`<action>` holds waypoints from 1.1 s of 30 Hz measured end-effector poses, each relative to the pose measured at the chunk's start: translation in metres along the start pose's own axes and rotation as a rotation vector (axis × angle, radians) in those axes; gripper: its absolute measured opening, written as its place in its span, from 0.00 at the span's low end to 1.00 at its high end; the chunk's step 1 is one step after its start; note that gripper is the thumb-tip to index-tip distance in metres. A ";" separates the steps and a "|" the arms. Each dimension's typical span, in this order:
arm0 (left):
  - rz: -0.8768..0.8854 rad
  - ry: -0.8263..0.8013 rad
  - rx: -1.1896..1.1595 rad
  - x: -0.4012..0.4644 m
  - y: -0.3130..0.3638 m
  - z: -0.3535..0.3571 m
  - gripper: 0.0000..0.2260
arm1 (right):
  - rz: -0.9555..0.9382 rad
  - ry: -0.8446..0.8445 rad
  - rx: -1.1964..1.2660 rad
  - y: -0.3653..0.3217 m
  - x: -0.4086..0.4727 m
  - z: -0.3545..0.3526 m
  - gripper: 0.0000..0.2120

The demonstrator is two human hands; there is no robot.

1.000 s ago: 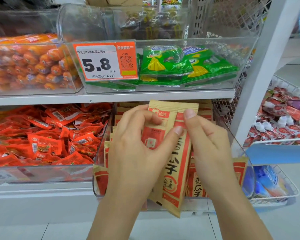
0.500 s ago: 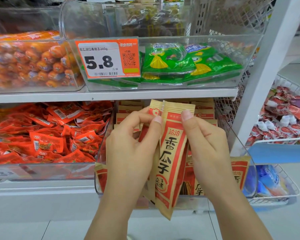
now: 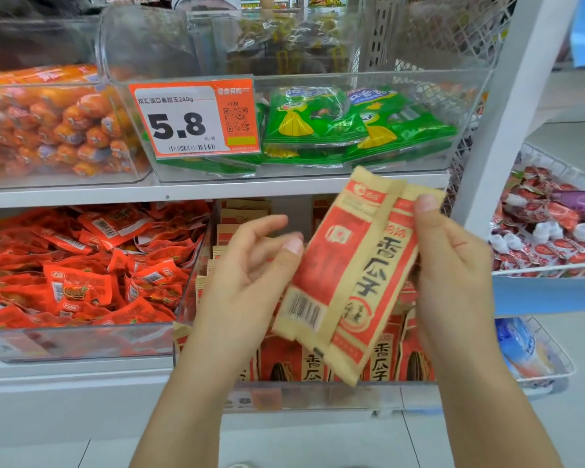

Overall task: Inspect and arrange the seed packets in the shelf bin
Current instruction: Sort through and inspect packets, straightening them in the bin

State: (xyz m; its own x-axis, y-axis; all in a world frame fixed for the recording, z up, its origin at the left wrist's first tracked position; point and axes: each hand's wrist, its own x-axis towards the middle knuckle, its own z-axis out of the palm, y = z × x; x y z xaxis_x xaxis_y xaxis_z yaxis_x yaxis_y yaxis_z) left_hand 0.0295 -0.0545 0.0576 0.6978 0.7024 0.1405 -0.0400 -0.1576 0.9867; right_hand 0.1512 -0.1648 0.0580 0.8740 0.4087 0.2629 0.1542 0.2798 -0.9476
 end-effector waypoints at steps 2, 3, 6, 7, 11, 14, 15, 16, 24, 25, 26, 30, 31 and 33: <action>-0.038 -0.122 0.011 -0.002 0.001 0.000 0.15 | 0.009 0.082 0.032 -0.001 0.005 -0.008 0.23; -0.041 -0.177 0.021 -0.002 0.000 0.000 0.15 | 0.012 0.105 0.038 -0.001 0.007 -0.011 0.23; -0.054 -0.239 -0.008 -0.003 -0.003 0.004 0.15 | 0.034 0.116 0.046 0.000 0.009 -0.016 0.22; -0.063 -0.238 -0.023 -0.003 -0.003 0.005 0.15 | 0.043 0.107 0.046 0.000 0.010 -0.017 0.22; -0.103 -0.162 -0.093 -0.001 -0.005 0.004 0.14 | 0.140 -0.087 -0.061 -0.006 0.009 -0.018 0.23; -0.106 -0.034 -0.194 0.001 -0.005 0.004 0.14 | 0.220 -0.395 -0.144 -0.010 0.006 -0.017 0.21; -0.098 0.015 -0.221 0.002 -0.004 0.004 0.14 | 0.237 -0.468 -0.122 -0.010 0.004 -0.015 0.18; -0.079 0.060 -0.234 0.003 -0.004 0.005 0.15 | 0.246 -0.511 -0.081 -0.010 0.002 -0.014 0.15; 0.266 0.173 0.200 0.000 -0.003 0.002 0.13 | 0.170 -0.327 0.039 -0.007 0.000 -0.004 0.14; 0.311 0.141 0.282 -0.001 -0.004 0.002 0.12 | 0.138 -0.309 0.022 -0.006 0.000 -0.004 0.12; 0.345 0.115 0.341 -0.002 -0.005 0.002 0.13 | 0.109 -0.292 0.013 -0.005 -0.001 -0.003 0.09; 0.466 0.138 0.461 -0.002 -0.005 0.005 0.13 | 0.028 -0.252 0.050 -0.006 0.000 0.001 0.07; 0.505 0.153 0.474 -0.002 -0.005 0.005 0.12 | 0.021 -0.246 0.062 -0.006 0.000 0.001 0.07; 0.585 0.174 0.531 -0.002 -0.007 0.005 0.10 | 0.013 -0.227 0.069 -0.006 0.000 0.001 0.07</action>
State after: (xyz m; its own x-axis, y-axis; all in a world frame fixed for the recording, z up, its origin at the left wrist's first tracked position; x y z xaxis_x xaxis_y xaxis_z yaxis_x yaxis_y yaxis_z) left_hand 0.0319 -0.0582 0.0502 0.5455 0.4955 0.6760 0.0113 -0.8108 0.5852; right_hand 0.1499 -0.1654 0.0643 0.7483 0.5955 0.2925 0.1051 0.3289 -0.9385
